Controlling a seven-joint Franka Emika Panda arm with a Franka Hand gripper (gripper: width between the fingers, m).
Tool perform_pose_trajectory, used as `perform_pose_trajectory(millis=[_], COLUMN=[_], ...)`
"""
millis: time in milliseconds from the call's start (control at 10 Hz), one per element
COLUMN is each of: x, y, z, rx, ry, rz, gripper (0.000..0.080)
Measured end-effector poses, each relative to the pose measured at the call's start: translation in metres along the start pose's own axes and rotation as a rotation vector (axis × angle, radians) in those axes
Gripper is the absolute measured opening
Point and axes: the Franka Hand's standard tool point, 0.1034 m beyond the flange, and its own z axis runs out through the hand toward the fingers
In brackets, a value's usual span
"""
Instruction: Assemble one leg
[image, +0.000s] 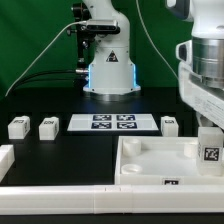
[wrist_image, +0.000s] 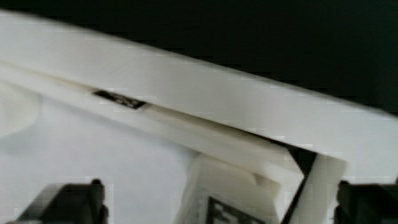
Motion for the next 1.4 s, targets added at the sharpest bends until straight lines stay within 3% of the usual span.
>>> perform_pose_trajectory(millis=[400,1000,1400], x=[0.014,0.014,0.022], y=[0.011,0.005,0.001], z=[0.007,0.001,-0.006], rx=[-0.01,-0.01,-0.006], ry=[0.0,0.015,0.022], rz=[-0.471,-1.174,-1.192], gripper=[0.0649,0.0649,0.0649])
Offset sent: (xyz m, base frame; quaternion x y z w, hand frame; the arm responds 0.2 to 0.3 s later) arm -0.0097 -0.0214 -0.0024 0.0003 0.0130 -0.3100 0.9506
